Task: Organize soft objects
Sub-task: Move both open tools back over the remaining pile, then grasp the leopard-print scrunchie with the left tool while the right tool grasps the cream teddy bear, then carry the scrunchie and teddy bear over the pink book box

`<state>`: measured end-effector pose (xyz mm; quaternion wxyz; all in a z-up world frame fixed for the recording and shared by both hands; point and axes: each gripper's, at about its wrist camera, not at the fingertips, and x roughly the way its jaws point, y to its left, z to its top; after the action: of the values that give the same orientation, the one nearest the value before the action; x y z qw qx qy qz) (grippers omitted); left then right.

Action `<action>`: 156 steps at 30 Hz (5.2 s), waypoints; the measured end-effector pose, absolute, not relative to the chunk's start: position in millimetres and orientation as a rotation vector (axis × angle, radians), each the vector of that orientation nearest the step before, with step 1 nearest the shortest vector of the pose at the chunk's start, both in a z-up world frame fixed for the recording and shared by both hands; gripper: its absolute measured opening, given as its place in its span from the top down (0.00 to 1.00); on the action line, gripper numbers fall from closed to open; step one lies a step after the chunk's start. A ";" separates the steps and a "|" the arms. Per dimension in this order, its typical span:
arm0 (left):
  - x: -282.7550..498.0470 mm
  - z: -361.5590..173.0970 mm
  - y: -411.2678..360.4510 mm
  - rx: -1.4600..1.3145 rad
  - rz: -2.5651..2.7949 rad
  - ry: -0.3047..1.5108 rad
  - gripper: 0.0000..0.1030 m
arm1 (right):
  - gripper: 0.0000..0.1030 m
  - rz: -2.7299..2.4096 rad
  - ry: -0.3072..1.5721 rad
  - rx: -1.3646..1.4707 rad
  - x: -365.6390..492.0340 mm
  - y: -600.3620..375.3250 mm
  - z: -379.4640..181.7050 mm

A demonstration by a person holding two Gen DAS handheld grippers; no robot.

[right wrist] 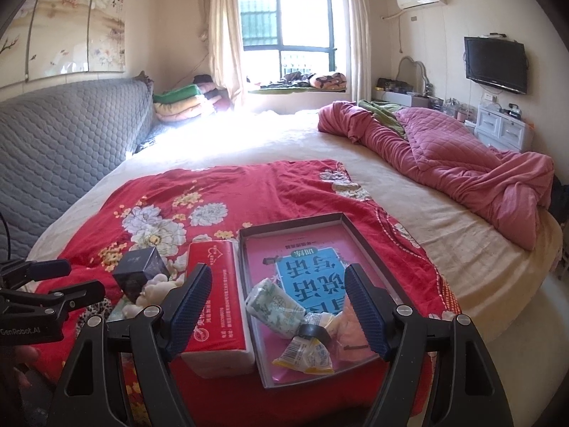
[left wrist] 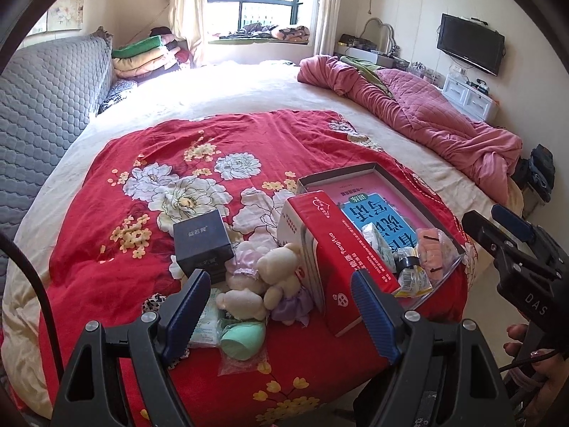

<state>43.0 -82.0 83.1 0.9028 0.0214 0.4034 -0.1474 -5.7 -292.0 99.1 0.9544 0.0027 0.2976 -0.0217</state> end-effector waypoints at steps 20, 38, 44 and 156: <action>39.9 84.2 16.7 -0.050 -0.125 0.839 0.22 | 0.24 0.071 0.596 -0.041 -11.1 -251.5 106.1; 40.5 54.5 62.5 -0.111 -0.057 0.895 0.22 | 0.24 0.201 0.639 -0.127 -9.3 -199.7 86.4; 43.3 35.5 61.7 -0.102 -0.051 0.924 0.22 | 0.24 0.225 0.678 -0.141 -2.5 -187.2 68.7; 37.2 69.8 -52.4 -0.055 -0.290 0.769 0.88 | 0.60 0.294 0.587 0.073 37.9 -234.0 77.5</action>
<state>37.2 -52.4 69.8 0.9163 -0.0268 0.3739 -0.1410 37.9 -234.0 77.5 0.9459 0.0357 0.2883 0.1445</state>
